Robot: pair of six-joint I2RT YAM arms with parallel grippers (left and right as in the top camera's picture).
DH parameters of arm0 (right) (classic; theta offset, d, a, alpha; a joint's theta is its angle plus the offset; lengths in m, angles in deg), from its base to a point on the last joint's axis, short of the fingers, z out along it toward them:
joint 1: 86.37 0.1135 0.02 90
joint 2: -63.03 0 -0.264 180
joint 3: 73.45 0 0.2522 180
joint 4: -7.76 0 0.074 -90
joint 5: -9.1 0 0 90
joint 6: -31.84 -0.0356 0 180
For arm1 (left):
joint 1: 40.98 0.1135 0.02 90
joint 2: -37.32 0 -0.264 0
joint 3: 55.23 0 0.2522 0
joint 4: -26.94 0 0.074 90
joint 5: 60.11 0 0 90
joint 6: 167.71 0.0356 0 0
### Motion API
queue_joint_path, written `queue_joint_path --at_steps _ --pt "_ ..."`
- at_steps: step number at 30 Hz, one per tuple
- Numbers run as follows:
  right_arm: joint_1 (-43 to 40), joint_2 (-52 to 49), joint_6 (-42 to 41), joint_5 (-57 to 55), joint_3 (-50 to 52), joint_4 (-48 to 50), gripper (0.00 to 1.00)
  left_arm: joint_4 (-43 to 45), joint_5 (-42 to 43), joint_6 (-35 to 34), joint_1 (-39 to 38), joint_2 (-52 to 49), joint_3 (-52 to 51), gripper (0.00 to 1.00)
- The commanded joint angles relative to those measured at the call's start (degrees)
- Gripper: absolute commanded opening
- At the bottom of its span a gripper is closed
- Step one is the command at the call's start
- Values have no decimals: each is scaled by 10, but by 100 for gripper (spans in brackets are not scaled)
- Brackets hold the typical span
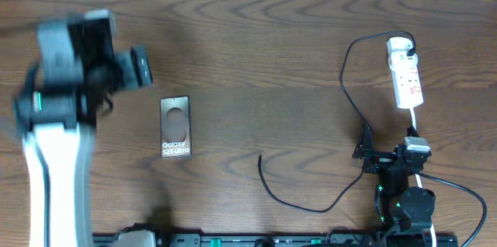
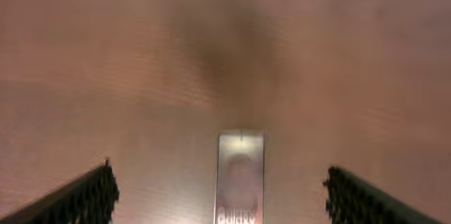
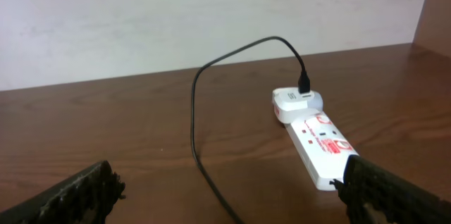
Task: Plug charger to phone and switch on socket
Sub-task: 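Move the left gripper over the Galaxy phone and lower it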
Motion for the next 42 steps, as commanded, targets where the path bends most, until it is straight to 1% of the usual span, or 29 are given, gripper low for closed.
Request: queue_joint_path --at_steps 1,5,8,9,10,11,12,13,14,15,16,23,28,34,36,42 --pt "2 3 6 -1 0 -2 99 -53 15 -7 2 -98 74 92" --pt "2 3 6 -1 0 -2 99 -65 73 -7 2 -171 74 92" --pt "2 3 6 -1 0 -2 99 -66 88 -7 2 -213 74 91" --pt "2 3 6 -1 0 -2 99 -69 87 -7 2 -224 74 76" --pt "2 3 6 -1 0 -2 99 -71 87 -7 2 -233 74 42" --pt "2 3 6 -1 0 -2 99 -71 87 -7 2 -239 74 15" --pt "2 3 6 -1 0 -2 99 -71 87 -7 2 -245 74 10" --pt "2 3 6 -1 0 -2 99 -69 87 -7 2 -249 74 11" --pt "2 3 6 -1 0 -2 99 -66 87 -7 2 -251 74 35" --pt "2 3 6 -1 0 -2 99 -64 87 -7 2 -252 74 75" --pt "2 3 6 -1 0 -2 99 -63 87 -7 2 -252 74 100" --pt "2 3 6 -1 0 -2 99 -71 80 -4 2 -252 72 99" --pt "2 3 6 -1 0 -2 99 -71 22 -3 -16 -252 47 99" --pt "2 3 6 -1 0 -2 99 -75 5 -14 -40 -251 25 99" --pt "2 3 6 -1 0 -2 99 -73 5 -28 -40 -251 18 99" --pt "2 3 6 -1 0 -2 99 -43 -13 -28 -40 -229 -28 99"
